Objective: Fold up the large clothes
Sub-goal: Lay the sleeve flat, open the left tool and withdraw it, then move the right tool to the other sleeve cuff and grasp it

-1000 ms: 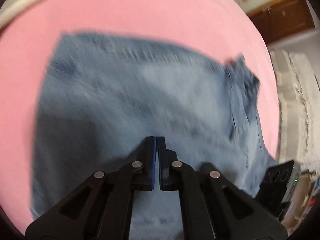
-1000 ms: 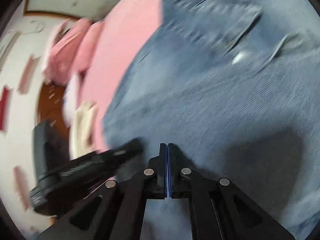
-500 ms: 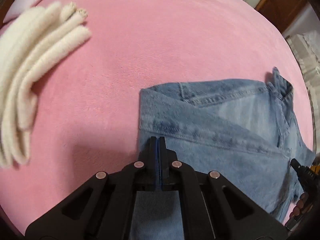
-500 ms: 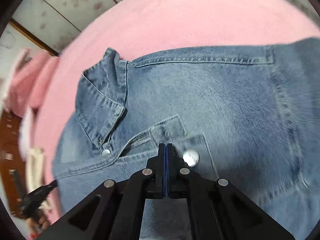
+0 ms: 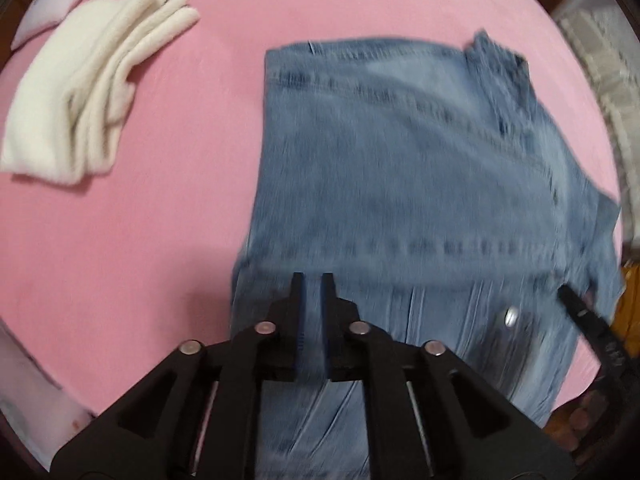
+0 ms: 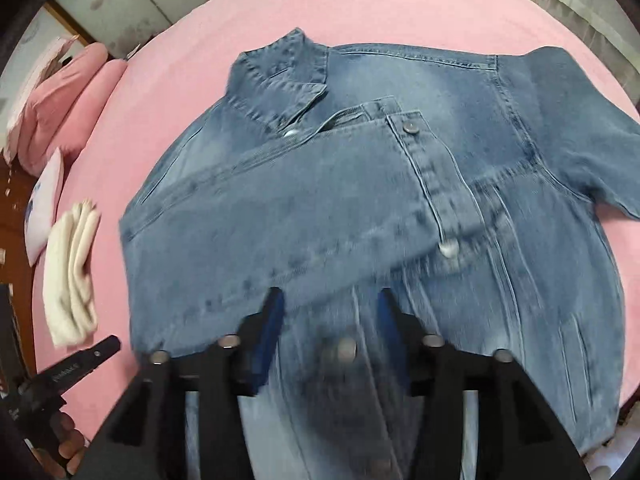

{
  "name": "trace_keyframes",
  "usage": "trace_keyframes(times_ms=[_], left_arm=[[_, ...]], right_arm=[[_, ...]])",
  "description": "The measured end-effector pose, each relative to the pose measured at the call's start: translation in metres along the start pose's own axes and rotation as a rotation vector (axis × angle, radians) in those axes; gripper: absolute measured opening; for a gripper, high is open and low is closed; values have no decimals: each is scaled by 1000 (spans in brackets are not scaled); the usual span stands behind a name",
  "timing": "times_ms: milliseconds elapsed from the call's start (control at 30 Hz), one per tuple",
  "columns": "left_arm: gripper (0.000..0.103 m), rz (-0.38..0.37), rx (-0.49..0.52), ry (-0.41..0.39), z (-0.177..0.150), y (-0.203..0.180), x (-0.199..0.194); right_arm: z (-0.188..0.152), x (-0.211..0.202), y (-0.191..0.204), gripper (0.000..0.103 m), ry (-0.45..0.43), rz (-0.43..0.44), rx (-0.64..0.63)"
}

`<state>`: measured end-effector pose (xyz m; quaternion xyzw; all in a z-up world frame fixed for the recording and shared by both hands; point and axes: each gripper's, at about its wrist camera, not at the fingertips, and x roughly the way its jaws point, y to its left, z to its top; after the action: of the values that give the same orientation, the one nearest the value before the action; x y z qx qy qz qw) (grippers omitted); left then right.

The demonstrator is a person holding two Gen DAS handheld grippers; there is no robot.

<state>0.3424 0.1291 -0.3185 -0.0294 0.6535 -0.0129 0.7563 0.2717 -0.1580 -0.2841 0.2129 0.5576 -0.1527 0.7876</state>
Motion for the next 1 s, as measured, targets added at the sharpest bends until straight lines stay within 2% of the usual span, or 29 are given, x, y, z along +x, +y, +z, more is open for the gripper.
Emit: trace_keyframes(times_ms=[33, 67, 100, 133, 200, 300, 400, 600, 700, 833, 1000], left_arm=[[32, 9, 8, 8, -9, 1, -8], [44, 3, 18, 15, -16, -3, -12], [62, -16, 39, 13, -24, -7, -19], [64, -22, 56, 5, -30, -8, -28], [64, -1, 123, -26, -38, -16, -43], [65, 4, 186, -51, -42, -26, -64], [65, -24, 180, -70, -40, -31, -81], [65, -82, 136, -35, -45, -38, -101], [65, -73, 158, -22, -55, -49, -96], [65, -61, 219, 59, -72, -76, -83], [65, -37, 353, 67, -95, -143, -85]], right_arm=[[-9, -11, 0, 58, -3, 9, -1], [-16, -23, 0, 61, -2, 23, -1], [-21, -30, 2, 69, 2, 42, -2], [-27, -39, 5, 78, 10, 73, -5], [-37, -58, 10, 85, 11, 109, -31], [-45, -81, 20, 85, 1, 118, -105], [-51, -107, 26, 87, -42, 99, -168], [-50, -131, 13, 89, -50, 116, -111], [-52, -139, -4, 90, -54, 112, -77], [-58, -138, -40, 90, -47, 110, -7], [-74, -128, -113, 90, 20, 204, 187]])
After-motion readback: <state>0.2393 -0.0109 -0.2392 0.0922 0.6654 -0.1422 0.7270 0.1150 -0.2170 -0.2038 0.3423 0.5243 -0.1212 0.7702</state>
